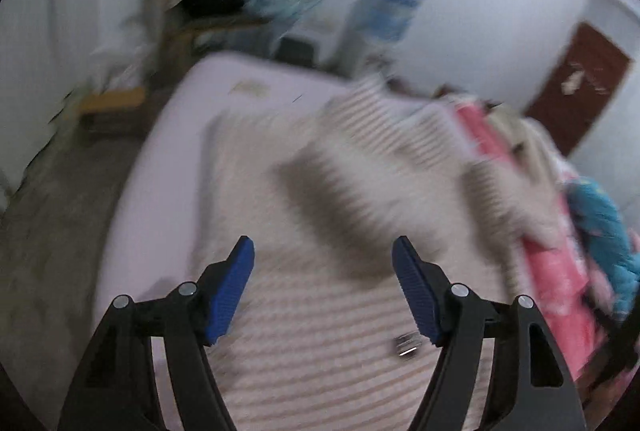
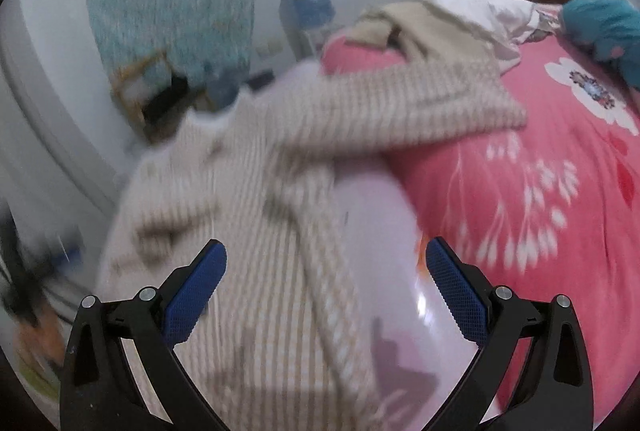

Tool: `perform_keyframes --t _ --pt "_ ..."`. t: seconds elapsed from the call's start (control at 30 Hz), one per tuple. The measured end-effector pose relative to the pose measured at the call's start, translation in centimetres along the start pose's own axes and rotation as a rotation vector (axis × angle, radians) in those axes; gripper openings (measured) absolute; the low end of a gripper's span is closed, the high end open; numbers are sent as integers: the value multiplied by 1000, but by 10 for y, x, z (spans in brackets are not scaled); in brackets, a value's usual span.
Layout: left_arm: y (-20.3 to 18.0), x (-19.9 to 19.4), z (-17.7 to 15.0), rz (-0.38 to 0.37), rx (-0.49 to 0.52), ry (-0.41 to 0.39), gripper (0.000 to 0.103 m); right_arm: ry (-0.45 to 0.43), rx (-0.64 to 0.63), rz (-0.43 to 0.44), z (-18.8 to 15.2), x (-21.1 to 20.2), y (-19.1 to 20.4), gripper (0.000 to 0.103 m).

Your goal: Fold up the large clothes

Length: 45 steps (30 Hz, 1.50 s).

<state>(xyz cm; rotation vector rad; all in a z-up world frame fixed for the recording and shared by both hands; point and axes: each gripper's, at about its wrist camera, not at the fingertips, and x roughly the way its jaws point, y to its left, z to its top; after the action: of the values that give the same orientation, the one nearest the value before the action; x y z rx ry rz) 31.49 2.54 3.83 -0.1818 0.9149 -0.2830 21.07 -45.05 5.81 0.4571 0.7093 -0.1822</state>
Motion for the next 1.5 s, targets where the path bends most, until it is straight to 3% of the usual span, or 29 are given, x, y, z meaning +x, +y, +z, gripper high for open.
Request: perform_keyframes --t 0.1,0.2,0.3,0.4,0.5,0.63,0.7,0.73,0.77,0.8,1.0,1.13,1.17,1.23,1.27,1.33,1.4,1.5 --pt "11 22 -20 124 27 47 70 -53 91 -26 47 8 -40 96" --pt "14 38 -32 164 45 59 70 -81 165 -146 85 25 -84 96" --pt "13 42 -34 188 67 41 70 -41 305 -260 108 52 -140 92" --pt "11 44 -35 206 86 19 70 21 460 -232 113 80 -186 86" --pt "9 50 -33 228 108 21 70 69 569 -174 112 105 -211 69" --pt "15 58 -33 236 99 41 70 61 582 -201 115 121 -213 55" --pt "17 60 -34 237 94 46 70 67 534 -217 123 124 -205 32" --pt "18 62 -34 240 94 47 70 74 503 -230 129 124 -201 26" --pt "18 63 -34 244 98 47 70 76 479 -236 134 123 -199 5" --pt "18 63 -35 245 99 49 70 75 445 -230 142 119 -194 4" --pt "16 66 -37 263 114 53 70 -121 313 -342 203 51 -174 3" --pt "18 66 -38 264 107 56 70 -201 261 -508 240 20 -192 5" --pt "17 66 -37 265 105 57 70 -195 263 -526 239 14 -199 12" --pt "20 66 -38 267 96 59 70 -168 276 -591 240 11 -214 36" --pt "22 67 -38 265 88 63 70 -173 283 -619 237 9 -219 57" --pt "24 67 -39 261 76 66 70 -214 274 -665 230 -2 -214 60" --pt "26 68 -39 261 69 76 70 -242 222 -627 222 -10 -186 60" --pt "26 68 -40 266 71 71 70 -203 84 -398 202 -1 -115 60"
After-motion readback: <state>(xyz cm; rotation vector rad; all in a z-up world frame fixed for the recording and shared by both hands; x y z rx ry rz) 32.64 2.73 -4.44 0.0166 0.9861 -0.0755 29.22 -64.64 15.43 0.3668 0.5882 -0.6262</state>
